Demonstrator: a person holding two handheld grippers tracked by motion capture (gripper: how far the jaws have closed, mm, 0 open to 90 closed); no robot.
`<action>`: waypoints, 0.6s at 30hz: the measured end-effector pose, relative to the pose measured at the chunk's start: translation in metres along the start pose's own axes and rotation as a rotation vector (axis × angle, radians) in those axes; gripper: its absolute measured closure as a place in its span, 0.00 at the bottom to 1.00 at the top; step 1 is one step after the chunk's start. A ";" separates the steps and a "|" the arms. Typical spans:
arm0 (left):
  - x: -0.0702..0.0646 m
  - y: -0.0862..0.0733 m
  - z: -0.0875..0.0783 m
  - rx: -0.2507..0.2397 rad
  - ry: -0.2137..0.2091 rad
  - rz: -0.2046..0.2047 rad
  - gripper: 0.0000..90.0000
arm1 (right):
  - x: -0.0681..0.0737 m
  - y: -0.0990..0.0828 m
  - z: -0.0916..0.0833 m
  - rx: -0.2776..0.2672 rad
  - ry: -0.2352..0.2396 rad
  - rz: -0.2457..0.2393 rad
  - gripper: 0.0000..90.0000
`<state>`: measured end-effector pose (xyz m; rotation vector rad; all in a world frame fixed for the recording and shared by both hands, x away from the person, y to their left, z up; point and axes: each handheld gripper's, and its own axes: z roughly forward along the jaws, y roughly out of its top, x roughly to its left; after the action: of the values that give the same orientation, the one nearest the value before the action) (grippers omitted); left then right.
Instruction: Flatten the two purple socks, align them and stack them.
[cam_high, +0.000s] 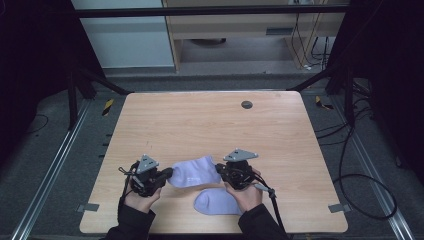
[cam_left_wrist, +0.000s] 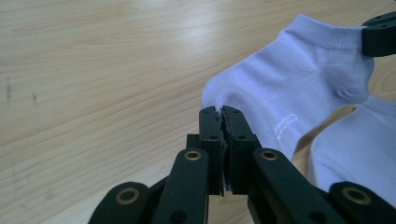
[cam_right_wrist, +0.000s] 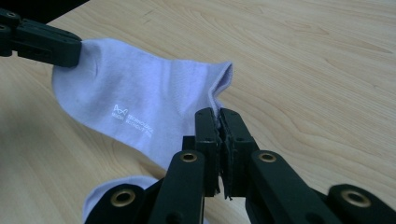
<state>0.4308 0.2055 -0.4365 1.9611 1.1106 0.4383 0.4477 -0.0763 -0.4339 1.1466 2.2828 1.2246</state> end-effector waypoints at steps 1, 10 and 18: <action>-0.003 0.001 0.000 0.000 -0.005 0.005 0.97 | -0.001 -0.001 -0.005 -0.003 -0.004 -0.008 0.97; -0.027 0.005 0.004 0.011 -0.056 0.044 0.97 | -0.009 -0.011 -0.036 0.006 -0.002 -0.005 0.97; -0.047 0.004 0.010 0.046 -0.087 0.087 0.97 | -0.013 -0.026 -0.062 0.023 -0.015 -0.007 0.97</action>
<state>0.4134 0.1608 -0.4354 2.0554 0.9912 0.3725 0.4065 -0.1288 -0.4199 1.1502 2.2934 1.1863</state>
